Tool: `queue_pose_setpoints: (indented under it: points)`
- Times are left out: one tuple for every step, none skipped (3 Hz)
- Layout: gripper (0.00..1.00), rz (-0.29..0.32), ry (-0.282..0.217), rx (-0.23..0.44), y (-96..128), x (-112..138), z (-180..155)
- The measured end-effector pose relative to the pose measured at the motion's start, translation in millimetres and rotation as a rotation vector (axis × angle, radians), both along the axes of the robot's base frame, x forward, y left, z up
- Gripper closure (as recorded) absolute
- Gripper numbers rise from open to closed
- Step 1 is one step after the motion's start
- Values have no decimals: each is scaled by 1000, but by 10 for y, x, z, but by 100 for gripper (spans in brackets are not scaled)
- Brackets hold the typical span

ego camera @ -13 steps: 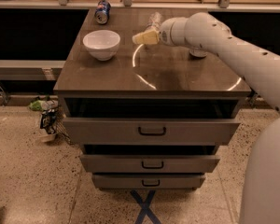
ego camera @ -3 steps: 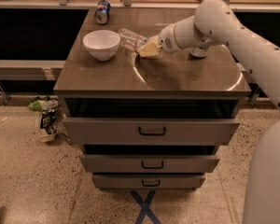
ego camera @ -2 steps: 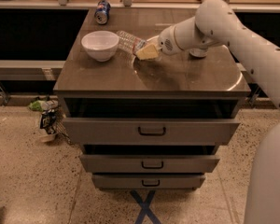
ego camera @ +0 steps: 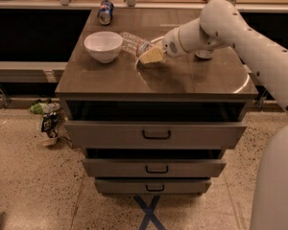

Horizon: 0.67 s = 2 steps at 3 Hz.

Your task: Move water bottle near white bowl

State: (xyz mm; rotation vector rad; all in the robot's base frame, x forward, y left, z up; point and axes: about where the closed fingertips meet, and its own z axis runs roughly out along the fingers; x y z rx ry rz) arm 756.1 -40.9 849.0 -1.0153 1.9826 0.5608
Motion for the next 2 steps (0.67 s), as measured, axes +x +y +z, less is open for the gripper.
queue_pose_setpoints:
  points:
    - [0, 2, -8, 6, -62, -149, 72]
    - [0, -13, -23, 12, -137, -305, 158]
